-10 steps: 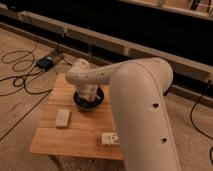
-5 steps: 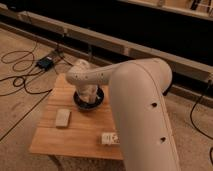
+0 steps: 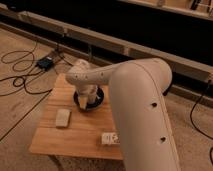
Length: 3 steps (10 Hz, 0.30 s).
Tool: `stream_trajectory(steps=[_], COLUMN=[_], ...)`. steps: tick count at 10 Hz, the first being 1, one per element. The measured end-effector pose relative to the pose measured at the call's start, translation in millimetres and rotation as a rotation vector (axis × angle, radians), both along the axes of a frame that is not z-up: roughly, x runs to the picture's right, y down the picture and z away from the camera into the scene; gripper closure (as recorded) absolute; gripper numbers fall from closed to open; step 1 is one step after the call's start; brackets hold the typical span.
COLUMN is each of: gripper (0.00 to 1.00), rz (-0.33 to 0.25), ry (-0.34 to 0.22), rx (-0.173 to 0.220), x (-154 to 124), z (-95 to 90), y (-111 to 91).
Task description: Place the ceramic cup in the ceramic bowl
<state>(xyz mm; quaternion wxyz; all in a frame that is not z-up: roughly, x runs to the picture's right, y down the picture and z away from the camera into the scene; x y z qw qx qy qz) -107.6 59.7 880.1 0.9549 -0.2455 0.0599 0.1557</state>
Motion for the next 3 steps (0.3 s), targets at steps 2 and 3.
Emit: stream_trajectory(steps=[2,3], gripper=[0.20,0.20], rz=[-0.004,-0.009], ry=[0.001,0.000], rx=[-0.001,0.006], x=[-0.1,-2.6], z=[-1.3,-4.9], y=[-0.6,-5.3])
